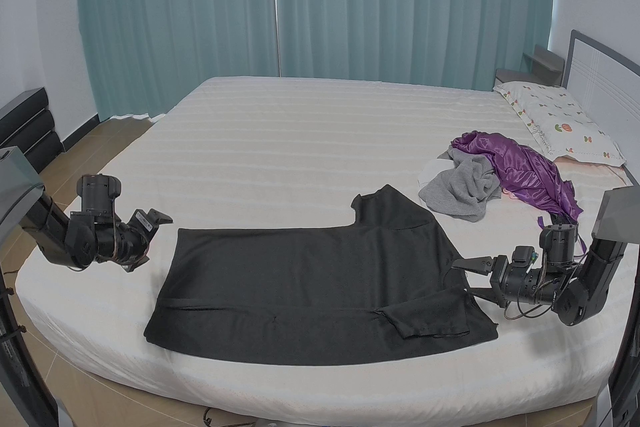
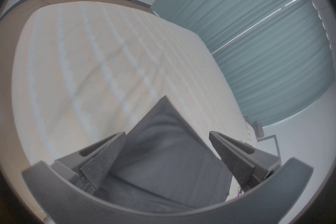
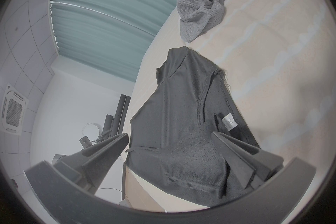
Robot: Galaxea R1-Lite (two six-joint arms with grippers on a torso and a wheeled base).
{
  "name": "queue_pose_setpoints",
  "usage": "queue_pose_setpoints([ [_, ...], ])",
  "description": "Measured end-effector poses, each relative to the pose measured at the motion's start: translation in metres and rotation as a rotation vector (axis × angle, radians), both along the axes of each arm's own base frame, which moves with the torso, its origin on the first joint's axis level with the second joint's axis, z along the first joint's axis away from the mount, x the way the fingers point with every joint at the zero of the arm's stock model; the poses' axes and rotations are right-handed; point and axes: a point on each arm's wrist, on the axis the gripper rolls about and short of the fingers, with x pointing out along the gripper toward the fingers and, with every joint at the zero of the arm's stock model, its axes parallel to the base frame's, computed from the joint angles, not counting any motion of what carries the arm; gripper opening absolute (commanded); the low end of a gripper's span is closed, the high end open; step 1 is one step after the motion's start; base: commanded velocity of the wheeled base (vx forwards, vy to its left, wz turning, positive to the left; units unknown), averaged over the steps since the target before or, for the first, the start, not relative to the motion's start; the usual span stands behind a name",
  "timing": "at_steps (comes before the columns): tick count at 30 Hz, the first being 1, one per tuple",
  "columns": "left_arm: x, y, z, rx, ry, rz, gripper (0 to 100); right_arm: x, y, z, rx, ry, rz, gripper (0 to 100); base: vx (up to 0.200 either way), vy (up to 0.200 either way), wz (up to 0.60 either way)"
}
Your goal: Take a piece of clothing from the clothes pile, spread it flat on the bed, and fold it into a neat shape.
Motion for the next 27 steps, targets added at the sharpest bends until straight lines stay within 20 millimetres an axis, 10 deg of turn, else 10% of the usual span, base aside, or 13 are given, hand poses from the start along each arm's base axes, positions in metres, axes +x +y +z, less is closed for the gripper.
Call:
queue_pose_setpoints([
  [14,0.084,0.005,-0.018,-0.014,-0.12,-0.071,100,-0.002,0.002,-0.01,0.01,0.025,-0.008,100,0.0,0.0,0.0],
  [27,0.12,0.007,-0.061,0.02,-0.156,-0.039,100,-0.005,0.003,-0.013,0.009,0.041,-0.005,100,0.0,0.0,0.0],
])
